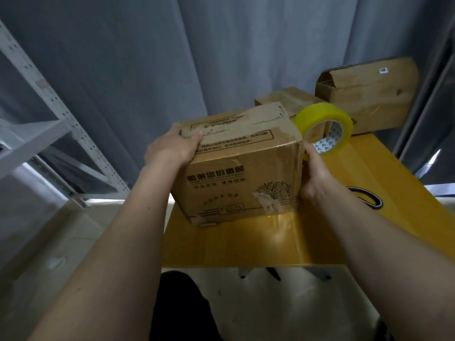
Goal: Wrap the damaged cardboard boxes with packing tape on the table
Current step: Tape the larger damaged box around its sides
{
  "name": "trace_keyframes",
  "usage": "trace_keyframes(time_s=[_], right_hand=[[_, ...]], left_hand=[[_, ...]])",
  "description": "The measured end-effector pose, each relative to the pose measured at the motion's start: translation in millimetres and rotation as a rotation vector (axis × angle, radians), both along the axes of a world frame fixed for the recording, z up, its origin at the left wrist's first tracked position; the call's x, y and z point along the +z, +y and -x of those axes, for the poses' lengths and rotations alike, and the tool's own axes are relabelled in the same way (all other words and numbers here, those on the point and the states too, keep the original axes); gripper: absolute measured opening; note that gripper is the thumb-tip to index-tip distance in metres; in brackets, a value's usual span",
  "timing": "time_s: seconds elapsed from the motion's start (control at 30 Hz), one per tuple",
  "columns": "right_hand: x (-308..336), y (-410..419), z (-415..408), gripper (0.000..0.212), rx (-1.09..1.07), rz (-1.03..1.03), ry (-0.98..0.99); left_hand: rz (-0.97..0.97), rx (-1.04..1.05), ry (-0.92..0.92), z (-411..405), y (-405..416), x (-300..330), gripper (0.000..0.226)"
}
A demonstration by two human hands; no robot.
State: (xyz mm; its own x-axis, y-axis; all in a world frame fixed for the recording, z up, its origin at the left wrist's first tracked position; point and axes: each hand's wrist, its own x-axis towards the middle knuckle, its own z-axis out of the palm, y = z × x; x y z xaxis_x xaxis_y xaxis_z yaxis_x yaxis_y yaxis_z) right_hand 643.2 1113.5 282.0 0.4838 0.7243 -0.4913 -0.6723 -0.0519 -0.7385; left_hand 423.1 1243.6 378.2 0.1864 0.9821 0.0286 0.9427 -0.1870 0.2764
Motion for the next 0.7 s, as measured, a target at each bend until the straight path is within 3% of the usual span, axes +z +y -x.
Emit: trace_keyframes(time_s=[0.1, 0.23, 0.4, 0.53, 0.7], right_hand=[[7.1, 0.8, 7.0, 0.056, -0.028, -0.007, -0.024], [11.5, -0.3, 9.8, 0.038, -0.099, 0.005, -0.028], [7.8, -10.4, 15.9, 0.04, -0.125, -0.071, 0.032], [23.1, -10.6, 22.5, 0.039, -0.103, -0.074, -0.062], [70.3, -1.8, 30.6, 0.072, -0.167, -0.011, -0.288]], left_hand=[[-0.026, -0.001, -0.05, 4.8, 1.8, -1.8, 0.062], [-0.025, 0.01, -0.123, 12.8, 1.7, -4.8, 0.051], [0.131, -0.012, -0.477, 21.7, 2.0, -10.5, 0.049], [0.175, -0.009, -0.659, 32.4, 2.1, -13.0, 0.051], [0.126, 0.019, -0.882, 52.4, -4.0, -24.1, 0.05]])
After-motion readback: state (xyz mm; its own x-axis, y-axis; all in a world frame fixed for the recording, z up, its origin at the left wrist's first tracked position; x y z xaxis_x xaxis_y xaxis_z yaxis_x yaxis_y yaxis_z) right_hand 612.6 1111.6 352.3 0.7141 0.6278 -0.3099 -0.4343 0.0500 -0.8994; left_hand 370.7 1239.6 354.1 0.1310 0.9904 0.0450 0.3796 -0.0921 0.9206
